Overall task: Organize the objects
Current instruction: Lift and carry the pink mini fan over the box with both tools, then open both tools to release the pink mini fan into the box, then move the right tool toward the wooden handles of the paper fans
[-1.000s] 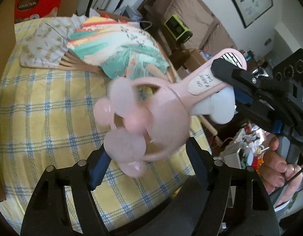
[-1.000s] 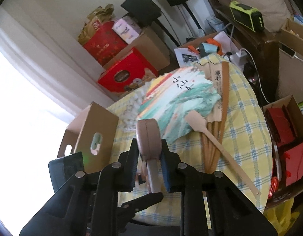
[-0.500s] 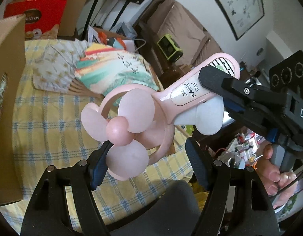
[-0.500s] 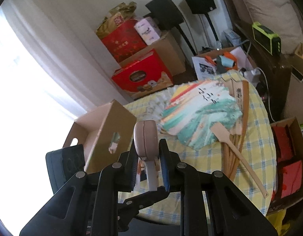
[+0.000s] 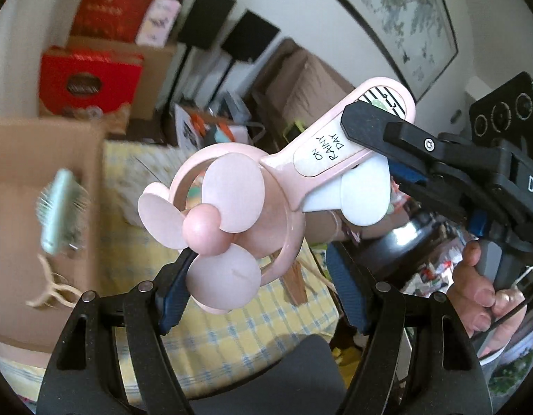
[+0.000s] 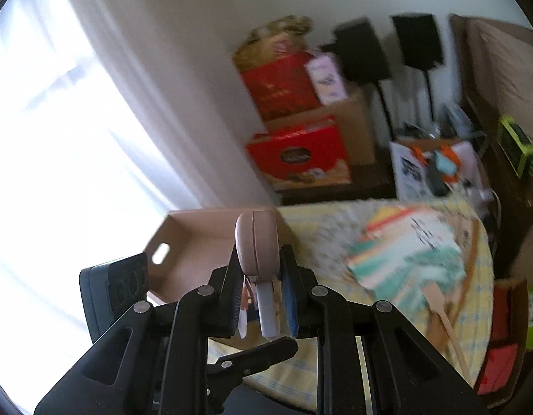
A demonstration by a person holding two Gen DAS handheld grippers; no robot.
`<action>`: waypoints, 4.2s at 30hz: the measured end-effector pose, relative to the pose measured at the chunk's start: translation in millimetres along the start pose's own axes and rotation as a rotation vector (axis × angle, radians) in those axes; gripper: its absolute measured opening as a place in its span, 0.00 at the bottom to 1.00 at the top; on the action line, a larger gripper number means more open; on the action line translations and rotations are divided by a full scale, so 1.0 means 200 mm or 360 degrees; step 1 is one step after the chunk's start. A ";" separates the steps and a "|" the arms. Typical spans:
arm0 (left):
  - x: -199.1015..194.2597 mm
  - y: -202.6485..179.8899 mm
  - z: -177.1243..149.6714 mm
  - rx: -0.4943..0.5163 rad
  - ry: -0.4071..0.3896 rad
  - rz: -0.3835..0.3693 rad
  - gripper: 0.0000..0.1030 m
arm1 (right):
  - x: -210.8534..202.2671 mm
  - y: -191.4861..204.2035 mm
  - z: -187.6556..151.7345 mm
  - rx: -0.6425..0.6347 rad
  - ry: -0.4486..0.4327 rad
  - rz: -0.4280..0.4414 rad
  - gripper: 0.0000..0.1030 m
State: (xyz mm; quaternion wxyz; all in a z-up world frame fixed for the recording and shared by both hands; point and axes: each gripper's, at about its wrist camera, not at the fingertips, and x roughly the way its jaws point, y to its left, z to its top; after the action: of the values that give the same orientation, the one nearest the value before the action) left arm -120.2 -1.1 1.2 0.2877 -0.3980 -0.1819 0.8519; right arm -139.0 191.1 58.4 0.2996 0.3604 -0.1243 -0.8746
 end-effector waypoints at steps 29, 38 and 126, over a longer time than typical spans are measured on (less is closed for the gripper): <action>-0.32 1.10 0.10 -0.0310 0.0228 0.0559 0.68 | 1.32 0.47 0.07 0.0128 0.0479 0.0464 0.19; -0.20 1.28 0.08 -0.0331 0.0506 0.0695 0.68 | 1.60 0.33 -0.02 0.0363 0.0675 0.0527 0.19; 0.32 -0.02 -0.15 0.0079 0.0436 0.0422 1.00 | -0.05 -0.67 -0.46 0.0151 0.0310 -0.0770 0.78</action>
State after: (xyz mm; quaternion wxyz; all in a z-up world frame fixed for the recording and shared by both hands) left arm -127.2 45.2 -51.5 0.2046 -0.5237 -0.0660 0.8244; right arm -127.1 303.4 -60.4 0.0752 0.4758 -0.0458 -0.8751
